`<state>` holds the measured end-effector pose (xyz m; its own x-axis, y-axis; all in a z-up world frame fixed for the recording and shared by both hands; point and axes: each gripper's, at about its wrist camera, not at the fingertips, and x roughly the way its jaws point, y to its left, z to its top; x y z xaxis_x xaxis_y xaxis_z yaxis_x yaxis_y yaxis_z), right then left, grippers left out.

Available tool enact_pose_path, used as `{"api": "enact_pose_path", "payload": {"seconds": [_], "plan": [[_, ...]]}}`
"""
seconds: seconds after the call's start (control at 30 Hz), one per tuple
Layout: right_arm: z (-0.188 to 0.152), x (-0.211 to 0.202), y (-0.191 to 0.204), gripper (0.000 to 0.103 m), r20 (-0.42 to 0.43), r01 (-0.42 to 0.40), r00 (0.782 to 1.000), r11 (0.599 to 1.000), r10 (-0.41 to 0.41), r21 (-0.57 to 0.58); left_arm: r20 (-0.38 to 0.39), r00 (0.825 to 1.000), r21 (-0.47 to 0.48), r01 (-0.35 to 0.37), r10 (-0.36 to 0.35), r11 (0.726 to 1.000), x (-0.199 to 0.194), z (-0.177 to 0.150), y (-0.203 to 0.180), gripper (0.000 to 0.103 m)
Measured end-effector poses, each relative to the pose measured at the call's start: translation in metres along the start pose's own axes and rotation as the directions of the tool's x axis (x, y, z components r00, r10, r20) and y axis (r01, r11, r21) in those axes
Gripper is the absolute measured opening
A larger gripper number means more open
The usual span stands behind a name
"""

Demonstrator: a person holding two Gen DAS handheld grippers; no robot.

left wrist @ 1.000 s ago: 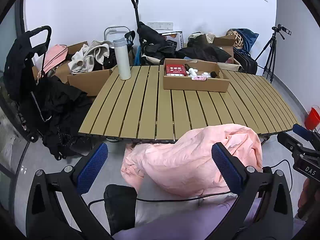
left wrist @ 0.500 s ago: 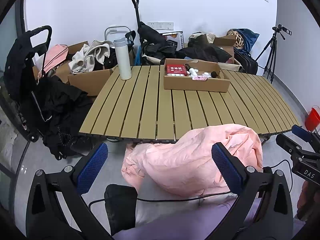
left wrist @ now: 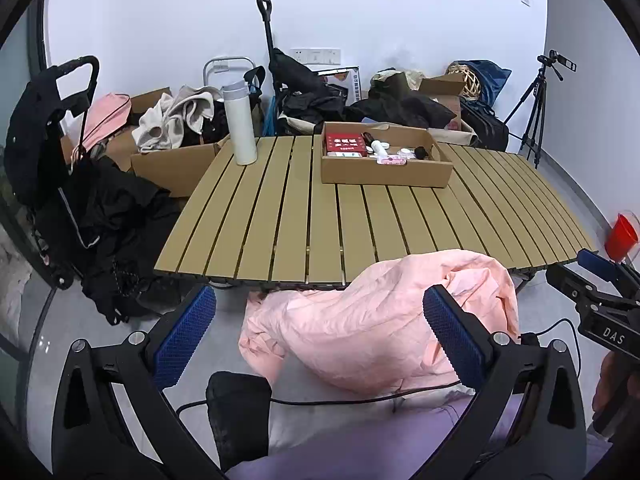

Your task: Organize objects

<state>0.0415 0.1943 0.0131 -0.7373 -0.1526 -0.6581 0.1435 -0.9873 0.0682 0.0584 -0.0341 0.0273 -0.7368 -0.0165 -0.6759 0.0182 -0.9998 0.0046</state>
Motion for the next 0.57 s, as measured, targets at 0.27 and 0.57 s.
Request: {"api": "enact_pose_path", "payload": {"seconds": [0.27, 0.57], "plan": [[-0.0002, -0.0015, 0.0053, 0.085, 0.004, -0.005, 1.0, 0.999, 0.005, -0.031, 0.003, 1.0, 0.007, 0.0, 0.0, 1.0, -0.002, 0.0001, -0.0013, 0.103], [0.0004, -0.0024, 0.0033, 0.085, 0.008, 0.0, 1.0, 1.0, 0.0, -0.019, 0.014, 1.0, 0.017, 0.019, -0.019, 1.0, -0.0034, -0.0015, -0.0021, 0.103]]}}
